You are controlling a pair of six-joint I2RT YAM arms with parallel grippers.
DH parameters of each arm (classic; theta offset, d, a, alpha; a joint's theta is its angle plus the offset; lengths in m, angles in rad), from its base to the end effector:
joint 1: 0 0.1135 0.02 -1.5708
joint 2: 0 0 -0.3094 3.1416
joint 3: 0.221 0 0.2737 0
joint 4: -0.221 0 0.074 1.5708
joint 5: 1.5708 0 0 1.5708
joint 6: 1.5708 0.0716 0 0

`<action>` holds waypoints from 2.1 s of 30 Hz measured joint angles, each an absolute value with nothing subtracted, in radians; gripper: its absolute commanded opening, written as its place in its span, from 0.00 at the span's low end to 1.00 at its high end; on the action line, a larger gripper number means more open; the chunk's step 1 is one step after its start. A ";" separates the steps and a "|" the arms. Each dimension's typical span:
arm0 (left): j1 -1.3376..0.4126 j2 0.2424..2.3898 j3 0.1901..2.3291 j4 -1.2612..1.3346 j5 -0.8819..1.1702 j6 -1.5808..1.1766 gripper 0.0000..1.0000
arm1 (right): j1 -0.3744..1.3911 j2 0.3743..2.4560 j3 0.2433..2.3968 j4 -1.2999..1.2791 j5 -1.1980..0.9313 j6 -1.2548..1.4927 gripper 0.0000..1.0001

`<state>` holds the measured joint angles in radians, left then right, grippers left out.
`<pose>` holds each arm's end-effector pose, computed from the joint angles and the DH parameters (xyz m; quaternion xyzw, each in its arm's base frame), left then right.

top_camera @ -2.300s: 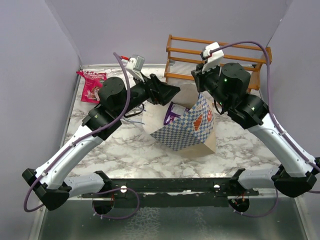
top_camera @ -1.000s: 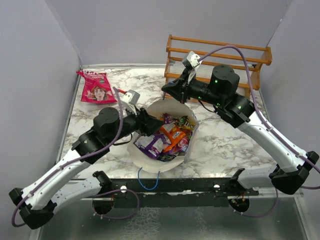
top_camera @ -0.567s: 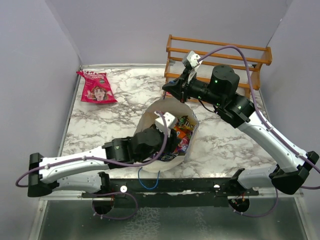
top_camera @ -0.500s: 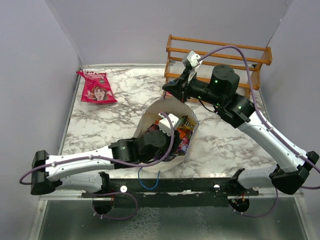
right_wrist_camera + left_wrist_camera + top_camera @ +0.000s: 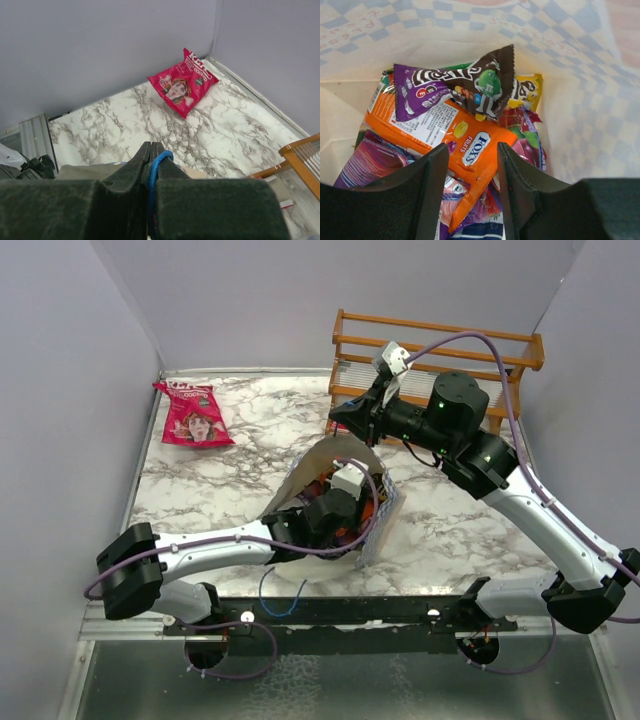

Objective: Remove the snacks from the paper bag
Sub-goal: Take out the snack from the paper bag, then adjust the paper bag at the center of the board.

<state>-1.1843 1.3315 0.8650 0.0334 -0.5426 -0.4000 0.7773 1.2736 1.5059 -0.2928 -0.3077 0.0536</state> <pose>0.1605 -0.2963 0.2908 0.1768 0.8053 -0.2109 0.5252 0.2111 0.2381 0.5206 -0.3530 0.6358 0.3755 0.5747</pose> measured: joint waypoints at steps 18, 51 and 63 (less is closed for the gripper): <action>-1.069 1.514 0.874 0.316 -0.361 -0.314 0.62 | 0.777 1.264 1.500 -0.299 -0.314 0.078 0.02; -1.060 1.097 0.823 0.066 -0.184 -0.299 0.00 | 0.777 1.202 1.467 -0.341 -0.151 0.056 0.02; -1.060 0.794 0.964 -0.065 0.043 -0.305 0.00 | 0.777 1.116 1.462 -0.415 0.154 0.036 0.02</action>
<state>-1.0595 0.7940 0.9642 -0.0647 0.0425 -0.3050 0.7773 1.1156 1.4624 -0.4152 0.1535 0.0357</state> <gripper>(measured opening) 0.017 0.023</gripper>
